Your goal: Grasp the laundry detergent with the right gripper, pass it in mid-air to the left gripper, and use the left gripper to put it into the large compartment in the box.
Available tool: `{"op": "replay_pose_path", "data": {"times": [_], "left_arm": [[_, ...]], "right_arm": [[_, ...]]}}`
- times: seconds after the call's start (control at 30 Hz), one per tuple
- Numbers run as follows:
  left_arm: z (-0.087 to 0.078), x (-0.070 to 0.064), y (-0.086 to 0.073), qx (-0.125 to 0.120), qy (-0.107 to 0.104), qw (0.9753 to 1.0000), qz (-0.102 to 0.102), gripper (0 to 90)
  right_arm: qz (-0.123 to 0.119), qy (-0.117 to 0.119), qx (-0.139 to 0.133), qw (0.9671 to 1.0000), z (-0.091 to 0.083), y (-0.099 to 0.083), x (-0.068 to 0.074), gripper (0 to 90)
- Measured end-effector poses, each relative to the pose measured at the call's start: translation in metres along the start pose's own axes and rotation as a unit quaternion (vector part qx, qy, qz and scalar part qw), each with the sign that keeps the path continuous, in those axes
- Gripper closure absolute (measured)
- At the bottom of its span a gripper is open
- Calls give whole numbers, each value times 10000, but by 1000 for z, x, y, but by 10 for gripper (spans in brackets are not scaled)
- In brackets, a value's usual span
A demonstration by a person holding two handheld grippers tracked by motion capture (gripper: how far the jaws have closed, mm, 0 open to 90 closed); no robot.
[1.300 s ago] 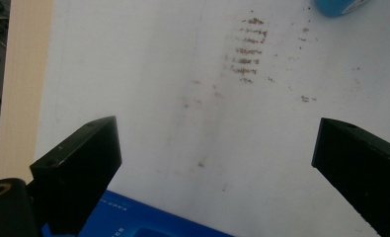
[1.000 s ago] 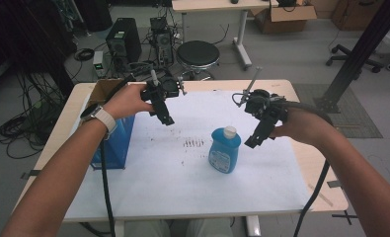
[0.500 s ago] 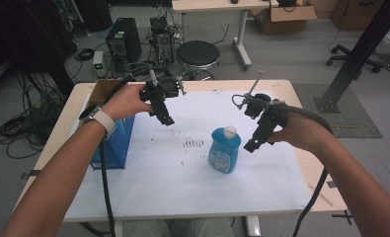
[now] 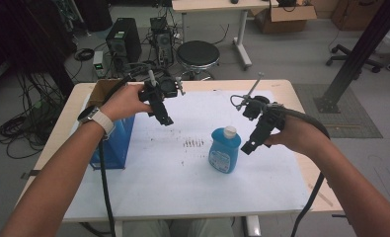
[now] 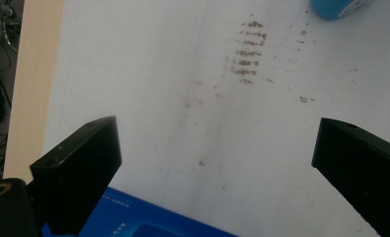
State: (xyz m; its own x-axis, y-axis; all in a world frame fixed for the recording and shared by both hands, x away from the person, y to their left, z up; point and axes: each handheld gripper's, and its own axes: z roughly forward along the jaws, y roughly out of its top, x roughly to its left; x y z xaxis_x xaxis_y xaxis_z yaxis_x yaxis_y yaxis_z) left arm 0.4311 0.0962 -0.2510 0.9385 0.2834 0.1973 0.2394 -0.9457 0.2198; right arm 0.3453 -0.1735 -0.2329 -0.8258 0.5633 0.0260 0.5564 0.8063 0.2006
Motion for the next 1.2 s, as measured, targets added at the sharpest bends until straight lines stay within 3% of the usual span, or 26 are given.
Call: {"op": "replay_pose_path", "data": {"times": [0.7,0.93,1.2], "left_arm": [[-1,-2,0,7,12,10000,14,54],[0,-2,0,25,0,10000,20,54],[3,-2,-2,42,-8,10000,20,54]], "right_arm": [[218,73,-294,9993,12,-1,3,60],[202,112,-579,9981,20,-7,4,61],[329,154,-1003,9943,29,-16,4,59]]}}
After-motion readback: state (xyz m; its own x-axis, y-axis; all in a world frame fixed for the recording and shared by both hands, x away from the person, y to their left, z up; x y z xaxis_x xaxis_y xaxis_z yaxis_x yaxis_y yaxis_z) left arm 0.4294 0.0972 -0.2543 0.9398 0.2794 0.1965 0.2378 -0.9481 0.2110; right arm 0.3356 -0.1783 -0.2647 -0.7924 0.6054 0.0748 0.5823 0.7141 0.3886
